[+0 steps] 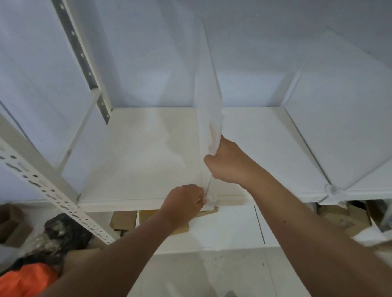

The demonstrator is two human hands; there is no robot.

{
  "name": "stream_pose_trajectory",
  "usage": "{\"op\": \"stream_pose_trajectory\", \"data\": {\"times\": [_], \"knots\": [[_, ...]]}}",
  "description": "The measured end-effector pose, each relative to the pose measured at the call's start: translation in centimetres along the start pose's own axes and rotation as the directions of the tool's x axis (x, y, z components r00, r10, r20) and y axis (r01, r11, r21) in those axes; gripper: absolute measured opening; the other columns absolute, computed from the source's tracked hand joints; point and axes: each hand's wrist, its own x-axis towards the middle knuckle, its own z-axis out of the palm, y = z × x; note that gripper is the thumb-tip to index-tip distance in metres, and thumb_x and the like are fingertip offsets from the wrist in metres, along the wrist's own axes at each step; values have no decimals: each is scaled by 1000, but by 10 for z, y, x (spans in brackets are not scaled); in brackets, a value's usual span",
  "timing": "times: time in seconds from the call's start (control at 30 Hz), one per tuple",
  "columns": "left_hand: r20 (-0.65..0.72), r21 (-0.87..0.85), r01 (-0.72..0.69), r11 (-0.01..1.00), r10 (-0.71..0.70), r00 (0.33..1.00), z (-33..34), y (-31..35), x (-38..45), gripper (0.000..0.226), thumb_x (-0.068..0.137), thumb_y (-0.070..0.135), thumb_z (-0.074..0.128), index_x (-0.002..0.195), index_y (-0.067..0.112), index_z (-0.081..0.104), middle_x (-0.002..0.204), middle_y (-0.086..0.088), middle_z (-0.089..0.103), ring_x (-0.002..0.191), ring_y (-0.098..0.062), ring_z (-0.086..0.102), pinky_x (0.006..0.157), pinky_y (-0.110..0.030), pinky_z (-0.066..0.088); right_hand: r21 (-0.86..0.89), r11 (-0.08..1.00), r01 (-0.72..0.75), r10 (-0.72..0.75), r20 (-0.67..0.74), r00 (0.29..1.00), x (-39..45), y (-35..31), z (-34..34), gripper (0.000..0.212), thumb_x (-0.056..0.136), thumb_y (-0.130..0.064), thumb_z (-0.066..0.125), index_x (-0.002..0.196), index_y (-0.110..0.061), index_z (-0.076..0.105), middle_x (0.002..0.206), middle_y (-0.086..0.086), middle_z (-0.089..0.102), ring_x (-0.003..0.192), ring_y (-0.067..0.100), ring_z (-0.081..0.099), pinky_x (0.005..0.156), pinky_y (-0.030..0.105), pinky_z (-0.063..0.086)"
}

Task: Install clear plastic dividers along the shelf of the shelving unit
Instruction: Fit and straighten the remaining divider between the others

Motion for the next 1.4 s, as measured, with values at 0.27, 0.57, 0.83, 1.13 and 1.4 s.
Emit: {"op": "stream_pose_trajectory", "data": {"times": [0.27,0.57,0.83,1.13,1.4], "knots": [[-321,101,-13,995,45,946,-52,54,15,30,90,31,44,77,8,58,65,-4,56,57,-20,52,52,-30,44,-68,991,112,-120,-111,987,-9,-15,-13,38,93,-19,35,130,-13,42,97,11,66,82,23,65,79,44,55],[-311,236,65,970,12,950,-27,64,-11,23,53,13,78,61,19,57,48,6,53,42,-11,51,42,-20,35,-131,986,99,-120,-166,979,-47,0,13,55,98,-26,36,150,-22,18,117,14,64,103,31,63,90,42,52],[-306,51,130,990,-108,946,-35,63,3,9,80,9,56,72,12,52,58,4,49,54,-15,52,46,-20,32,-109,990,95,-110,-143,984,-20,-12,4,40,96,-19,35,136,-15,34,100,12,63,86,31,62,78,42,54],[-270,-31,158,987,-160,949,-44,63,11,28,96,25,38,71,14,42,57,7,34,59,-17,43,51,-27,29,-55,996,73,-80,-141,987,-1,-16,0,31,95,-20,34,123,-10,44,86,2,55,70,14,53,56,29,39],[139,118,184,976,-200,970,-44,67,-8,40,93,44,35,89,10,57,82,-9,63,77,-21,64,65,-30,47,-59,997,57,-60,-60,996,-12,-3,-2,39,89,-21,40,127,-12,46,101,7,64,86,22,64,81,43,55]]}}
